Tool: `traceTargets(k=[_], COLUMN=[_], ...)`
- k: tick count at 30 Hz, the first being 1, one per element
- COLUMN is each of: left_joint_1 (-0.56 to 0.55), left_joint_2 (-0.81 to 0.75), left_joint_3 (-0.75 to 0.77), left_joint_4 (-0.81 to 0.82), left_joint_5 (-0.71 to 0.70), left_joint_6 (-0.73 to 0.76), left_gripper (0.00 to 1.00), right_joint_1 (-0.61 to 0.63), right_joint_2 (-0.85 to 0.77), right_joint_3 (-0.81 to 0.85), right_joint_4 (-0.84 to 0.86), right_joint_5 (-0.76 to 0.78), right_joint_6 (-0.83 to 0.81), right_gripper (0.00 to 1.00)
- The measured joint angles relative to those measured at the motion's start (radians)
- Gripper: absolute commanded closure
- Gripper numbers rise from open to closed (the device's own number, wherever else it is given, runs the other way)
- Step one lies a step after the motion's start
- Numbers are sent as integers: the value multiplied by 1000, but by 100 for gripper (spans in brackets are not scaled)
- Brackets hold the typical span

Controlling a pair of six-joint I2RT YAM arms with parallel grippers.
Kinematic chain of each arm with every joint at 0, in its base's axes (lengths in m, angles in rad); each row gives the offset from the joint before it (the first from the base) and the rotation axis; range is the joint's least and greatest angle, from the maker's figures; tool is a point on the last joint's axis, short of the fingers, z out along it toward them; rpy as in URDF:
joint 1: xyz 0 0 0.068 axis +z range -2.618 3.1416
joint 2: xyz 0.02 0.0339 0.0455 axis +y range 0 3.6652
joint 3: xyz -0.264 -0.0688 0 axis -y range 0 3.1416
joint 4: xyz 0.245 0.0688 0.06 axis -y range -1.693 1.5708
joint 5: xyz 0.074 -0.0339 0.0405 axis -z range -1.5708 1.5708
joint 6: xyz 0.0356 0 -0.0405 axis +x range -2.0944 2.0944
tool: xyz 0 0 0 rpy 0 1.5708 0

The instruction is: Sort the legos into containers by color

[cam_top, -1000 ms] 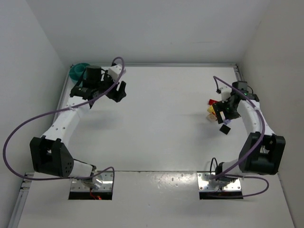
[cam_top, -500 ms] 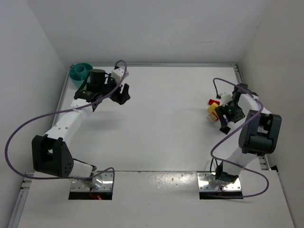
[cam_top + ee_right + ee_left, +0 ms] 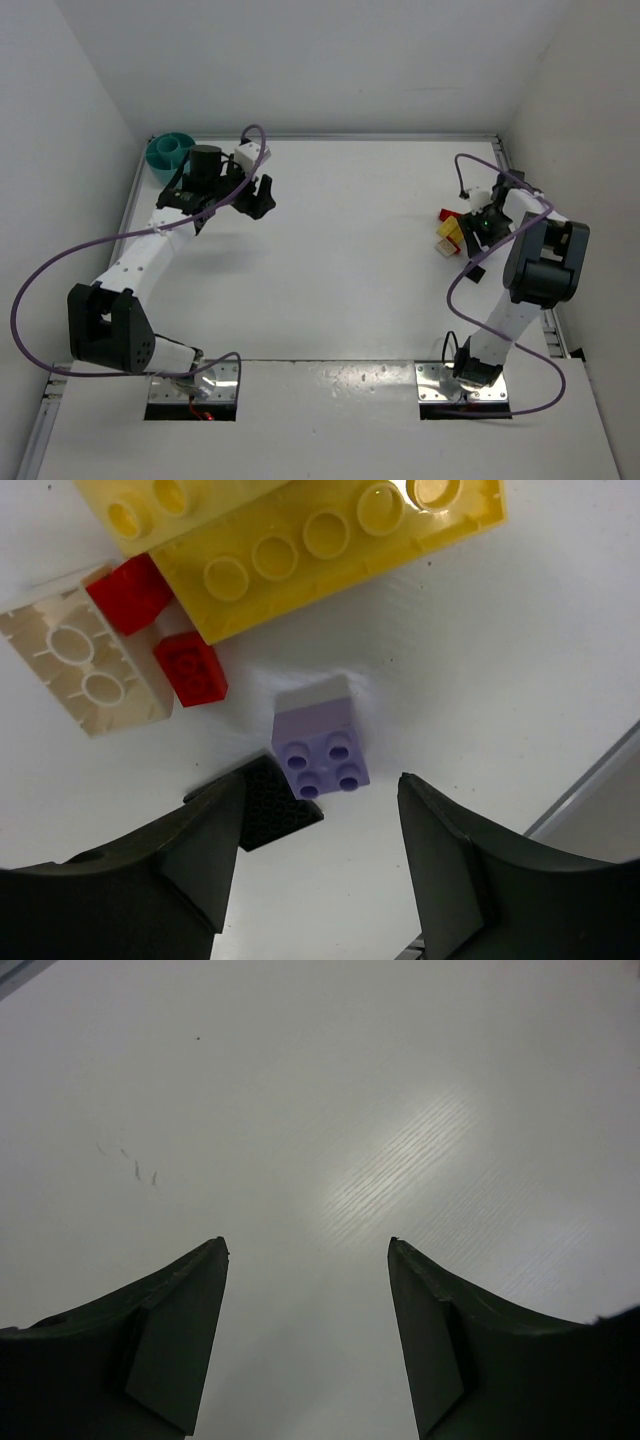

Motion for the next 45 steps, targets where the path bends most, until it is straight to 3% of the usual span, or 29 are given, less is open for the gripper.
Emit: traceTargets(k=[6,11,16,22,25,30,37,45], left_joint_1=[0,0,0,0,11,110,217,201], left_joint_2=[5,10,29,35,35,55,183,249], left_joint_3=[0,0,0,0,0,-4,-61,-121], left_joint_4=[4,6,10,11,12,18,124,222], left_joint_5=[1,2,7,24,72,286,602,710], left_joint_6=[-6,-14,-26,-47,-60,-127,-386,-661], left_gripper=[29,29,29,29,29,29,29,27], right_joint_1=[0,0,-6,-8,-6,29,243,610], right_joint_2=[40,56,67,69,68,8,-183,-175], right_joint_3=[13,14,17,22,46,126,188,286], right_joint_4=[3,3,4,2,-33,-148,-198,-126], right_joint_5=[-8,-15,-22,-31,-87,-286,-580,-656], right_joint_6=[2,2,2,2,2,3,53,229], right_gripper=[43,58,63,81,82,85,88,90])
